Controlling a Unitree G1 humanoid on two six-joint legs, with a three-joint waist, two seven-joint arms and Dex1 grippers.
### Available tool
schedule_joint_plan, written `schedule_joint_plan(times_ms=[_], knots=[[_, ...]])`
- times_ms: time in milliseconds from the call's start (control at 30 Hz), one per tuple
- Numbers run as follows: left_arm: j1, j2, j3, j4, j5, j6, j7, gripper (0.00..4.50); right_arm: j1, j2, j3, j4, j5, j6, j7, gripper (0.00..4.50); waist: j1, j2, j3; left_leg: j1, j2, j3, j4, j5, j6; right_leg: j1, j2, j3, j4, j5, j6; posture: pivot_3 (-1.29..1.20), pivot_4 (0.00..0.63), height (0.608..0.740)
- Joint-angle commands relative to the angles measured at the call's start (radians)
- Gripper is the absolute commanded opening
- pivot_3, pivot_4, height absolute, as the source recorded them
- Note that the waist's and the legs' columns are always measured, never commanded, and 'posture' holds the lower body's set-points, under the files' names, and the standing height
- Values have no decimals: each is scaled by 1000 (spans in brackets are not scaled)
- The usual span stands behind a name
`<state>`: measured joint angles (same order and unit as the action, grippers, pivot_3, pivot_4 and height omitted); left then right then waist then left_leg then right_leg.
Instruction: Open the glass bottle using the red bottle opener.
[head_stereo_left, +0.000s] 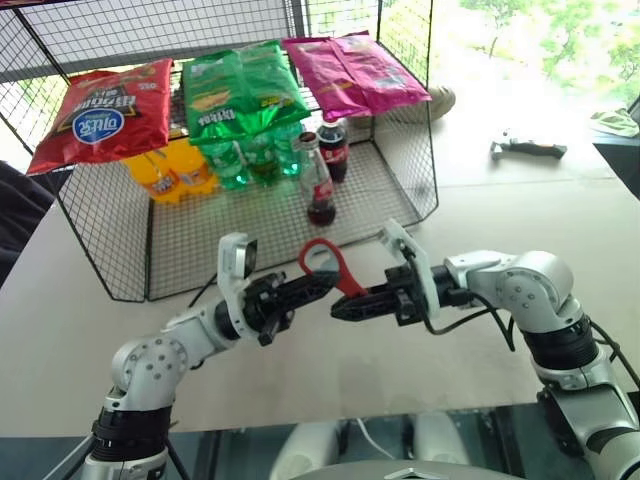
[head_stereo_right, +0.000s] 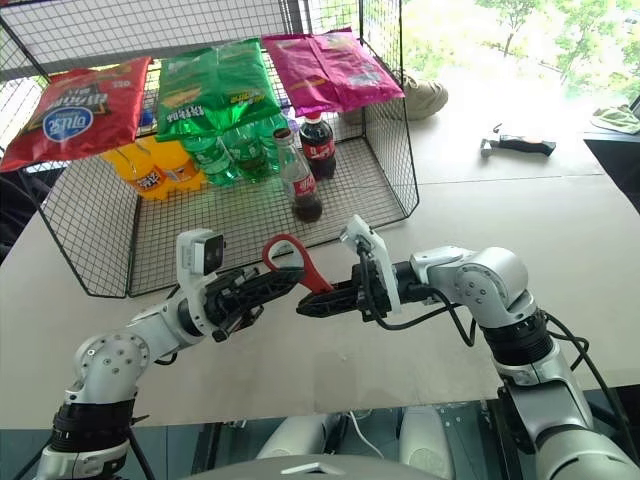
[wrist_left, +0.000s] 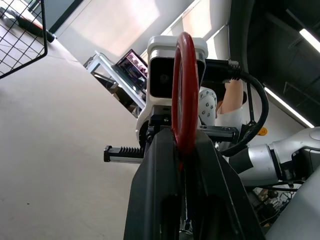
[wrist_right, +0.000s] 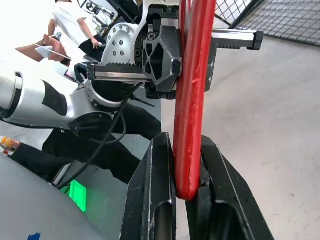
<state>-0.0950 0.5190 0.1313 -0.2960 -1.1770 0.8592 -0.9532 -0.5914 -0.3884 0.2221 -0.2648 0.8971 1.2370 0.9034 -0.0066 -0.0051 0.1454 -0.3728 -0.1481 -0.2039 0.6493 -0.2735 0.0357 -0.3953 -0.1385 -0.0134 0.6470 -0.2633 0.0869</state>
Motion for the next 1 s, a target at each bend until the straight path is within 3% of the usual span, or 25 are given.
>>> schedule_joint_plan(times_ms=[33,200,367,533,733,867,1000], knots=[[19,12,-34,-18,64,-11,6,370,-31,18,-20,-48,38,-18,8,10,-1,0,0,0,0,0,0,0,0,0,0,0,0,0,0,0,150,740],[27,9,-34,-19,117,-50,18,2111,-18,11,-17,-39,-66,-128,-36,0,-3,0,0,0,0,1,0,0,0,0,0,1,0,0,0,0,150,740],[57,-9,-2,-32,160,-109,34,4334,28,-1,-43,-28,-105,-180,-63,0,-3,0,0,0,0,2,0,0,0,-1,0,1,0,1,1,0,150,740],[83,-36,47,-32,208,-200,71,4470,102,-27,-86,-16,-196,-290,-130,0,-1,0,0,-1,0,2,0,0,1,-1,0,1,-1,1,1,0,150,740],[-13,-142,68,23,451,-497,187,4470,155,24,-157,38,-385,-560,-297,0,10,-1,0,-1,1,4,2,0,0,-1,1,2,-1,3,2,0,150,740],[-97,-166,29,131,660,-702,235,4470,145,66,-191,84,-500,-772,-374,0,14,-1,0,-1,1,7,2,0,0,-1,4,3,-2,5,2,0,150,740],[-257,-210,-9,369,825,-891,302,4470,149,107,-175,73,-582,-896,-427,0,21,-1,0,-1,1,6,2,0,0,-2,5,2,-2,5,2,0,150,740]])
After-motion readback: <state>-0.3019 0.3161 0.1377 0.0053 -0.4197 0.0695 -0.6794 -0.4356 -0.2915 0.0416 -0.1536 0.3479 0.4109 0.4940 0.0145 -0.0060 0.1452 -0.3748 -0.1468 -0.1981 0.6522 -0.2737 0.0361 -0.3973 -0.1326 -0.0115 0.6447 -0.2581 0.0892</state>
